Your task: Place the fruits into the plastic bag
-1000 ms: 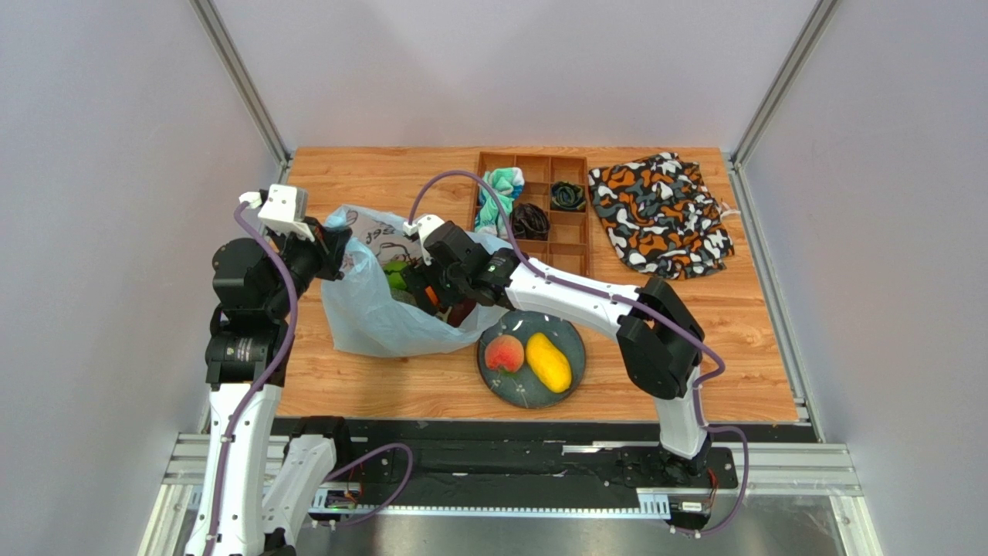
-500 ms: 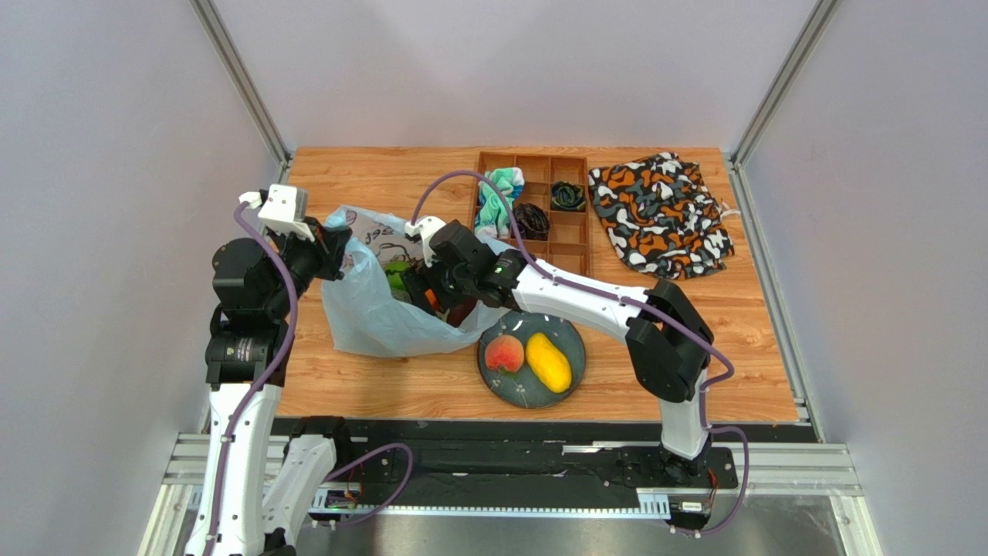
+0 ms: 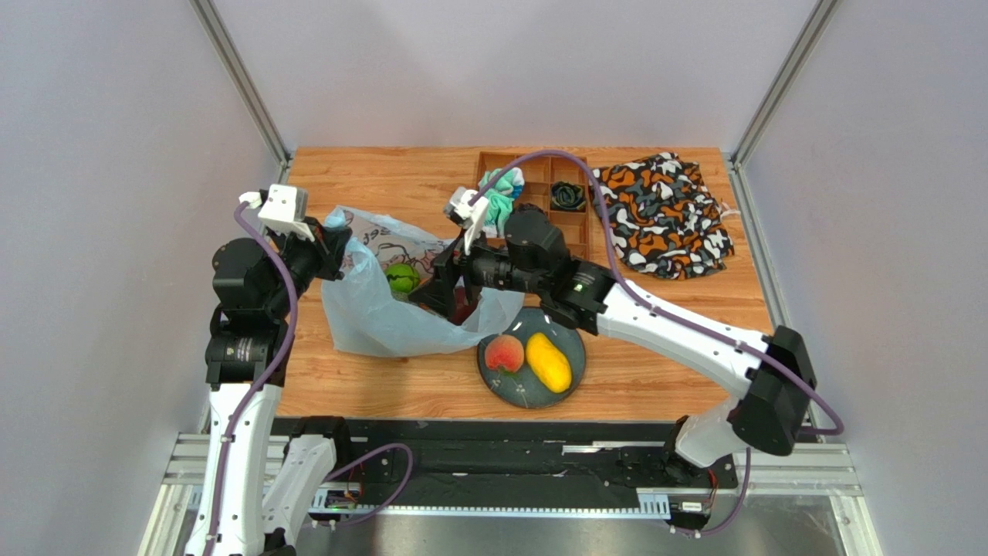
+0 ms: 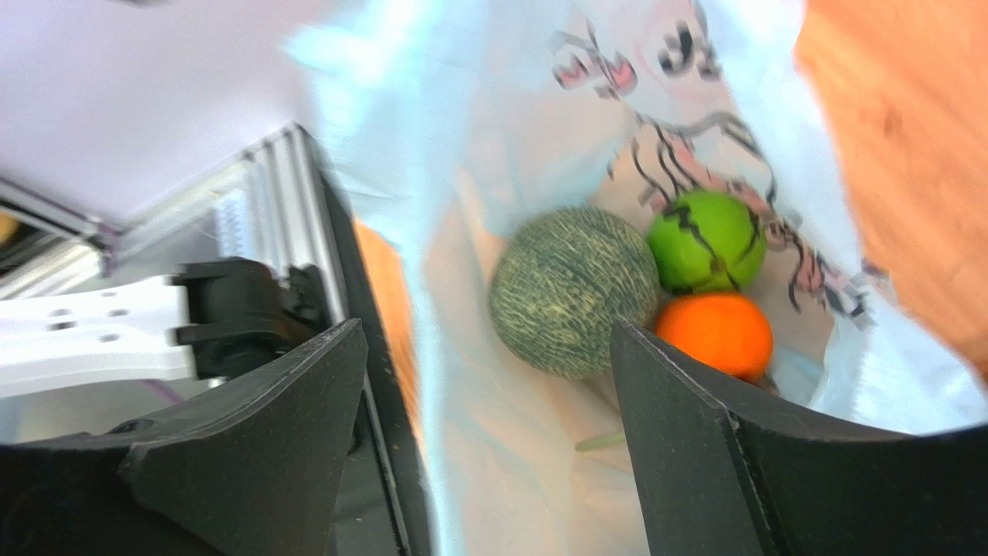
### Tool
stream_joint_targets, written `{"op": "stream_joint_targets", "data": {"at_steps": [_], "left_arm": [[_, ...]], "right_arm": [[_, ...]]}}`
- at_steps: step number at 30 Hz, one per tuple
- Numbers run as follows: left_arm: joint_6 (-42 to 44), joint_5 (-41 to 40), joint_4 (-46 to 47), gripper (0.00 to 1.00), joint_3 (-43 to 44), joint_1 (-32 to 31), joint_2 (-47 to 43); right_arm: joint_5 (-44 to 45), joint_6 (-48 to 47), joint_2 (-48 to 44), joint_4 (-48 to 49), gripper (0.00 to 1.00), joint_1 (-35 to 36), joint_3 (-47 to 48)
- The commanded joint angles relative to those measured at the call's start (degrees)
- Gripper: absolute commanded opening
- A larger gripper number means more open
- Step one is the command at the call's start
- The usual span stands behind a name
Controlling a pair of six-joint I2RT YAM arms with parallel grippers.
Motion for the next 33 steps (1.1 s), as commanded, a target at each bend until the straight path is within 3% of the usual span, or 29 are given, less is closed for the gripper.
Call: {"op": "stream_joint_targets", "data": {"at_steps": [1, 5, 12, 17, 23, 33], "left_arm": [[-0.2, -0.1, 0.8, 0.00, 0.5, -0.2, -0.1], [-0.2, 0.0, 0.8, 0.00, 0.5, -0.2, -0.1], [-0.2, -0.2, 0.7, 0.00, 0.4, -0.3, -0.1], [-0.1, -0.2, 0.8, 0.00, 0.5, -0.3, -0.1], [-0.2, -0.1, 0.8, 0.00, 0.3, -0.3, 0.1], [-0.2, -0.1, 0.8, 0.00, 0.4, -0.2, -0.2]], "right_arm": [[-1.7, 0.2, -6.7, 5.0, 0.80, -1.0, -2.7], [-1.3, 0.8, -11.8, 0.3, 0.80, -4.9, -5.6], [-1.7, 5.0, -19.2, -5.1, 0.80, -20.2, -14.4], [0.8, 5.5, -23.6, -11.5, 0.80, -26.4, -20.1], [1.2, 6.5, -27.3, -15.4, 0.81, -30.0, -28.1], [1.6, 6.6, -25.9, -18.6, 0.80, -30.0, -34.7]]}}
